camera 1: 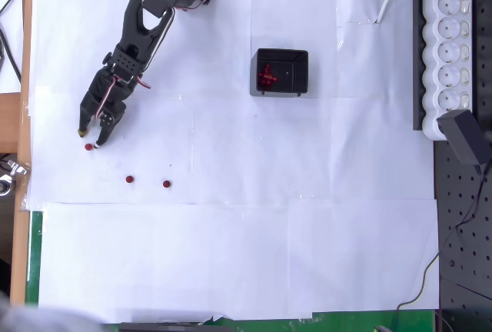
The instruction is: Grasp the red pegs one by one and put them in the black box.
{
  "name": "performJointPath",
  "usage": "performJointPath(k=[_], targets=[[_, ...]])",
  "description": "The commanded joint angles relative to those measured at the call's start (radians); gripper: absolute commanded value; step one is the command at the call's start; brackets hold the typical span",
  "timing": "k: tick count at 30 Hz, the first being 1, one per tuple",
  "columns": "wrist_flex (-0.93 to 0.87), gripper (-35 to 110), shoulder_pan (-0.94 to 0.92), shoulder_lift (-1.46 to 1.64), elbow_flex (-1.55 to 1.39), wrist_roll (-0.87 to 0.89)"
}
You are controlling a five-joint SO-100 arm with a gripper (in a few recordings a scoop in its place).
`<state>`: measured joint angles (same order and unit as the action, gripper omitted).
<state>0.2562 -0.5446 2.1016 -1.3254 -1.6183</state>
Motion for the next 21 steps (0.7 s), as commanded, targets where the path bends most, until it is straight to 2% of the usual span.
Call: performJointPath(k=[1,21], targets=[[0.020,14,0.012,0.021,-0.023,-0.020],[0.087,14,0.028,0.094,-0.074,-0.018]])
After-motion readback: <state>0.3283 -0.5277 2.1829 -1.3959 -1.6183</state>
